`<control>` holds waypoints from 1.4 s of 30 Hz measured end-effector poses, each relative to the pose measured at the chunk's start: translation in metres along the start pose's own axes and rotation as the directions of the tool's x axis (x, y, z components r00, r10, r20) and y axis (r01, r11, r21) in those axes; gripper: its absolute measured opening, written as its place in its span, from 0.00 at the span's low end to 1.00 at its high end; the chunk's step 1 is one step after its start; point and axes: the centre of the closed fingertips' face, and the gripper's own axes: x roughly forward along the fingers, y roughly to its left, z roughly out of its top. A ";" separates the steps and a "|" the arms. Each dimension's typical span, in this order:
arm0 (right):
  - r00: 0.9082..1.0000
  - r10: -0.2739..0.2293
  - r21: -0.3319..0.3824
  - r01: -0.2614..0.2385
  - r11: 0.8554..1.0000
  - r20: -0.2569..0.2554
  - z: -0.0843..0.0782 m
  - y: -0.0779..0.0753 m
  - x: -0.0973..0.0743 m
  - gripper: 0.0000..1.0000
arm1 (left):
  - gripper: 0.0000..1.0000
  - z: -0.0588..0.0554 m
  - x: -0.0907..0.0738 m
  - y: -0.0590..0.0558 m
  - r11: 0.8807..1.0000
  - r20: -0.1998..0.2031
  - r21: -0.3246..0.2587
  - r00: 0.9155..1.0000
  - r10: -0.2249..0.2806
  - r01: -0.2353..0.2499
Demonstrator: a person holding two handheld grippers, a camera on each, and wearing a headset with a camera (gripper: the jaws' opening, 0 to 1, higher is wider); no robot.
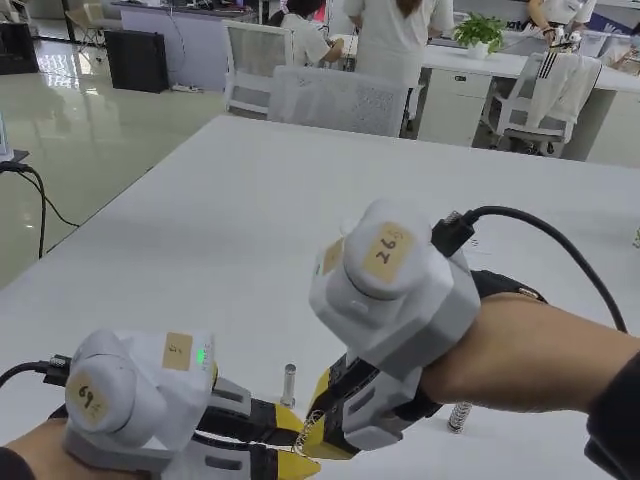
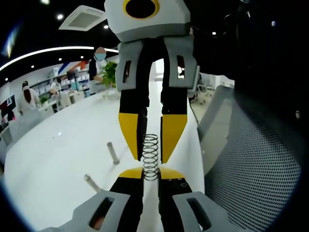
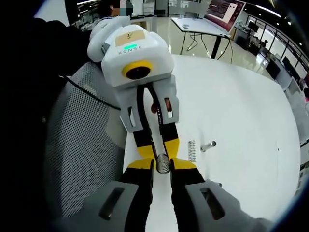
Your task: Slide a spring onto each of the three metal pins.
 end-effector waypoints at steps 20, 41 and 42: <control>1.000 -0.010 0.018 0.010 1.000 0.004 0.000 -0.004 0.002 0.08 | 0.03 0.005 -0.001 0.005 0.999 0.033 -0.034 0.999 0.020 -0.019; 0.998 -0.047 0.051 0.050 0.997 -0.048 -0.024 -0.016 -0.008 0.08 | 0.25 -0.007 -0.010 0.013 0.987 0.025 -0.147 0.997 0.068 -0.064; 0.997 -0.048 0.053 0.052 0.997 -0.057 -0.026 -0.017 -0.009 0.08 | 0.26 -0.008 -0.011 0.014 0.985 0.026 -0.156 0.997 0.075 -0.070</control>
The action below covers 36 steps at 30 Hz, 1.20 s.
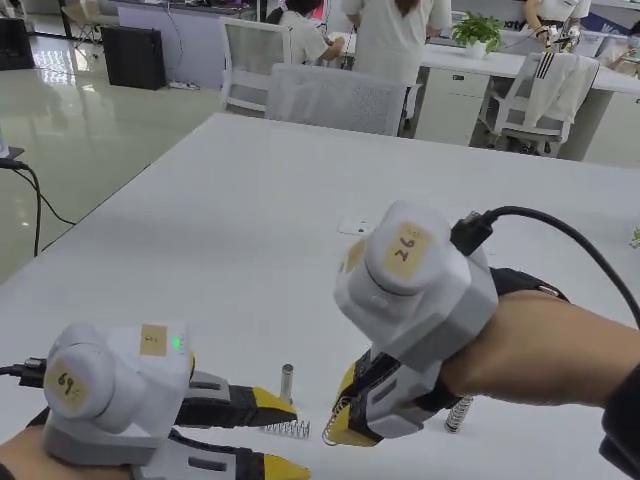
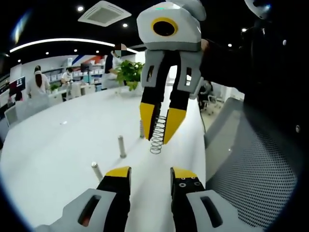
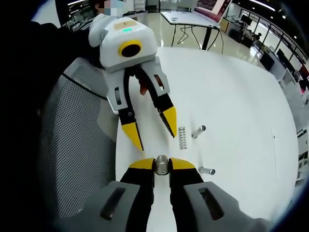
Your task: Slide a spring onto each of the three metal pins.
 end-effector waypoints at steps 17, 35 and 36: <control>1.000 -0.019 0.033 0.020 0.999 -0.020 -0.017 -0.010 -0.008 0.08 | 0.38 -0.013 -0.015 0.011 0.992 0.017 -0.092 0.996 0.086 -0.084; 0.997 -0.061 0.069 0.064 0.996 -0.046 -0.035 -0.037 -0.019 0.08 | 0.47 -0.015 -0.018 0.016 0.986 0.024 -0.117 0.992 0.126 -0.122; 0.997 -0.063 0.071 0.066 0.995 -0.046 -0.035 -0.039 -0.018 0.08 | 0.47 -0.015 -0.018 0.016 0.986 0.024 -0.116 0.992 0.126 -0.122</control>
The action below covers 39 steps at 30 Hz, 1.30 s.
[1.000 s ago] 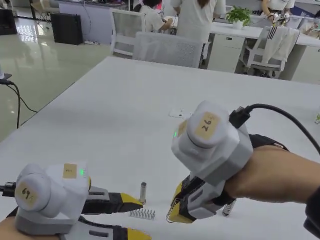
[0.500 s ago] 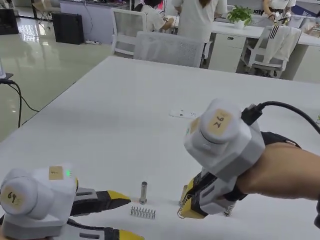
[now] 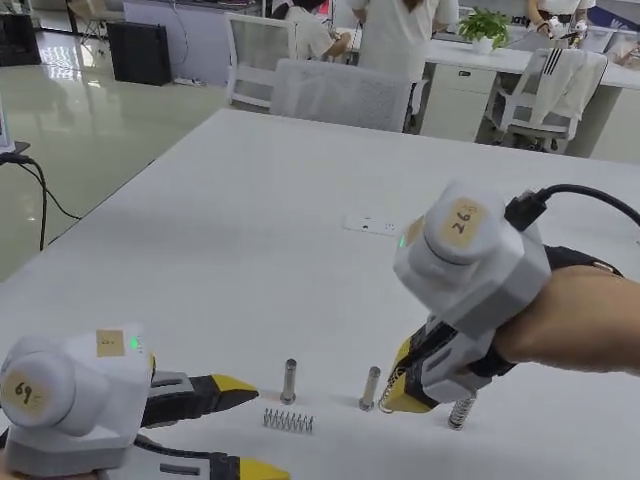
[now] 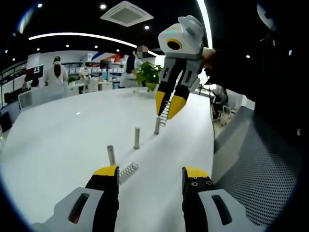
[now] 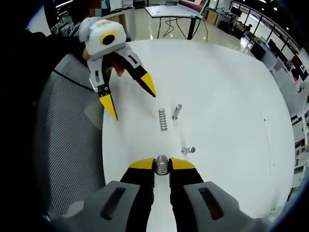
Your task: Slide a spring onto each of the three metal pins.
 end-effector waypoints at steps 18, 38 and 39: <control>0.997 -0.069 0.028 0.069 0.997 -0.018 0.001 -0.039 0.015 0.08 | 0.48 -0.002 0.001 -0.001 1.000 -0.009 0.001 1.000 -0.004 0.004; 0.997 -0.068 0.037 0.069 0.997 -0.027 0.002 -0.051 0.028 0.08 | 0.47 -0.002 0.001 -0.001 1.000 -0.012 -0.002 1.000 -0.008 0.008; 0.997 -0.066 0.038 0.067 0.997 -0.030 0.002 -0.051 0.028 0.08 | 0.47 -0.002 0.001 -0.001 1.000 -0.012 -0.002 1.000 -0.008 0.008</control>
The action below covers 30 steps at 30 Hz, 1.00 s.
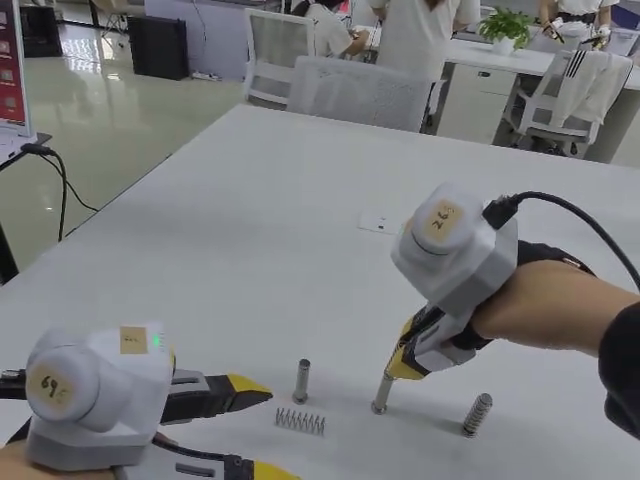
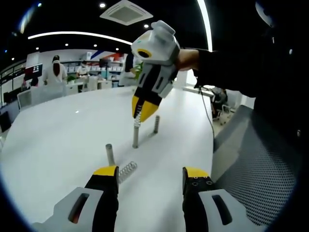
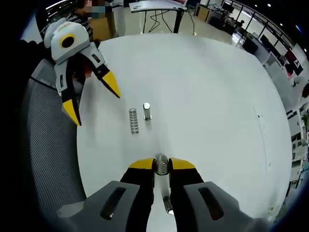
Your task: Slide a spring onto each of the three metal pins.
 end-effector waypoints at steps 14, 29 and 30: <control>0.999 0.020 0.005 -0.020 1.000 -0.030 -0.007 0.002 0.020 0.08 | 0.47 -0.001 0.000 0.000 1.000 -0.002 -0.002 1.000 0.000 0.000; 0.998 0.035 0.017 -0.034 0.999 -0.060 -0.016 0.003 0.046 0.09 | 0.46 -0.002 0.000 0.001 1.000 -0.005 -0.004 1.000 0.003 -0.003; 0.998 0.035 0.017 -0.034 0.999 -0.059 -0.016 0.003 0.048 0.09 | 0.46 -0.002 0.000 0.001 1.000 -0.005 -0.004 1.000 0.004 -0.004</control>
